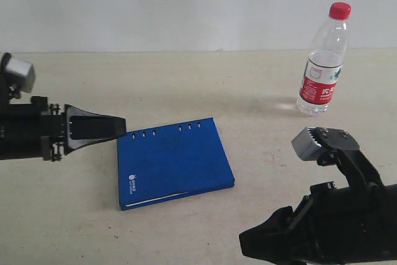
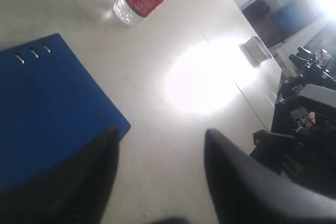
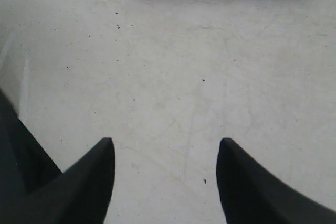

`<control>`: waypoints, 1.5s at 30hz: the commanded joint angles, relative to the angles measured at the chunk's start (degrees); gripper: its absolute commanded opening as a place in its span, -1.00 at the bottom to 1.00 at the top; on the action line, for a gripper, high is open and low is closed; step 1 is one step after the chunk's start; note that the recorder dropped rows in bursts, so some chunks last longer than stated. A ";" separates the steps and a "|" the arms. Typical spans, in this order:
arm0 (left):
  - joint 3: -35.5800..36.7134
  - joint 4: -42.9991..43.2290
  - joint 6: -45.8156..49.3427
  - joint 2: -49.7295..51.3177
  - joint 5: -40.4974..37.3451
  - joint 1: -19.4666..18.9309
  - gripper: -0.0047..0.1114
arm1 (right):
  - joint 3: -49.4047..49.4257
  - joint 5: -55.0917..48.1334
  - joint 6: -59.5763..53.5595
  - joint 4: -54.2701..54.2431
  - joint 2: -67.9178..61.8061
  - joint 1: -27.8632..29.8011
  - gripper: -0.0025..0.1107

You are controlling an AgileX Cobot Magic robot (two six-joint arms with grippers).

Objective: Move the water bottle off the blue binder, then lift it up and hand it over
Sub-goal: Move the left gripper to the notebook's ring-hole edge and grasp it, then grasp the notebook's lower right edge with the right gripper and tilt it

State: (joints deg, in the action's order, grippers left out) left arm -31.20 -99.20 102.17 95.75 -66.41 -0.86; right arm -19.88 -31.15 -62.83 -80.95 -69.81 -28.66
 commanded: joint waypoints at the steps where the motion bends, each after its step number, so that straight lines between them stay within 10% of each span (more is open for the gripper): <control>1: -8.03 -0.75 -0.17 9.19 -1.07 5.22 0.08 | -0.29 -0.13 -0.68 0.31 -0.05 0.06 -0.03; 11: -27.63 -0.36 1.40 14.00 33.93 10.87 0.03 | -0.29 -8.03 -0.82 1.89 -0.05 0.06 -0.03; 16: -29.94 2.07 -0.01 16.59 37.54 10.74 0.03 | -0.29 -8.04 -0.82 2.94 -0.05 0.06 -0.03; 28: -29.94 20.71 -14.05 25.00 34.18 10.74 0.03 | -0.29 -10.19 -0.94 2.94 -0.05 0.06 -0.03; 36: -30.19 27.54 -17.34 25.52 -1.42 10.74 0.02 | -0.29 -6.79 -1.80 2.94 -0.05 0.06 -0.03; 45: -30.19 26.40 -19.11 25.32 -3.17 10.74 -0.10 | -0.18 7.83 9.55 2.94 -0.05 0.06 -0.03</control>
State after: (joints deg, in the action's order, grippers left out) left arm -61.66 -72.63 84.51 121.67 -69.11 9.73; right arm -19.88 -27.85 -57.66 -78.20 -69.90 -28.66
